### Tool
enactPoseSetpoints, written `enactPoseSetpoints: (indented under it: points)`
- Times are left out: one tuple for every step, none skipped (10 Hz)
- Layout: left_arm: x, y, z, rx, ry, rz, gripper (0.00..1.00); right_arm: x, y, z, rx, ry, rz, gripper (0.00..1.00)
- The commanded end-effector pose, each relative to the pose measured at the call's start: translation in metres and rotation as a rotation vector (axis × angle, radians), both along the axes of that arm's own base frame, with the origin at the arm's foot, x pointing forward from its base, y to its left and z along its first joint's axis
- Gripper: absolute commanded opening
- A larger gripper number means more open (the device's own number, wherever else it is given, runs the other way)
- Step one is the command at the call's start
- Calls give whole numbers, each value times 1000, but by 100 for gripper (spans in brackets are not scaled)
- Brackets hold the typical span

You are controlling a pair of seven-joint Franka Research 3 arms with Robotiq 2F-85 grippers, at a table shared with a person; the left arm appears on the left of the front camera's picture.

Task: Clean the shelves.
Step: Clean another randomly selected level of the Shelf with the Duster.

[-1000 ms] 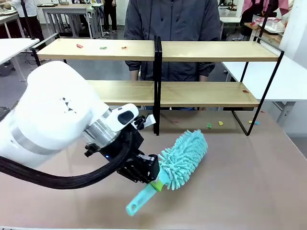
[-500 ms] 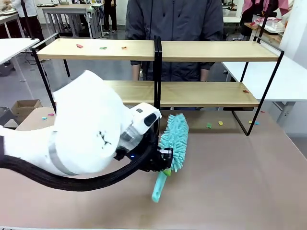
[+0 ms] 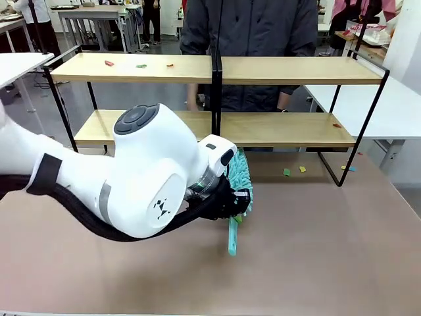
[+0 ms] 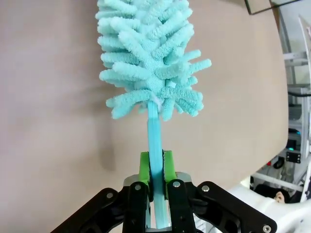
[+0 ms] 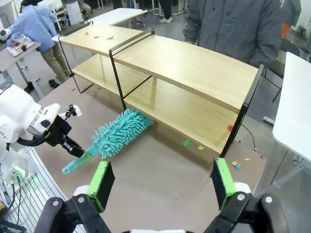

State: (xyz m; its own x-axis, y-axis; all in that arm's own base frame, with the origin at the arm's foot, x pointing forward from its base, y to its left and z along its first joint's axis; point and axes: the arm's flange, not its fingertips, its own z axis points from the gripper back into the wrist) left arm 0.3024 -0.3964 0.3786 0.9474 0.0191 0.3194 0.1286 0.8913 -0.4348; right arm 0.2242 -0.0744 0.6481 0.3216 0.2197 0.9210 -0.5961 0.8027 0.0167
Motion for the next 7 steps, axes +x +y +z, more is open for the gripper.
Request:
enactPoseSetpoints:
  points:
    - [14,-39,-3,25,-10,53,0,0,0,0,7,-5,10,100]
    - [26,-46,-10,46,24,59,0,0,0,0,7,-5,10,100]
    - [40,-53,-16,62,27,75,0,0,0,0,7,-5,10,100]
    - [56,-60,-20,63,8,57,0,0,0,0,7,-5,10,100]
    - [71,-65,-22,68,-4,60,0,0,0,0,7,-5,10,100]
    - [82,-67,-26,81,2,61,0,0,0,0,7,-5,10,100]
    - [88,-70,-31,92,16,50,0,0,0,0,7,-5,10,100]
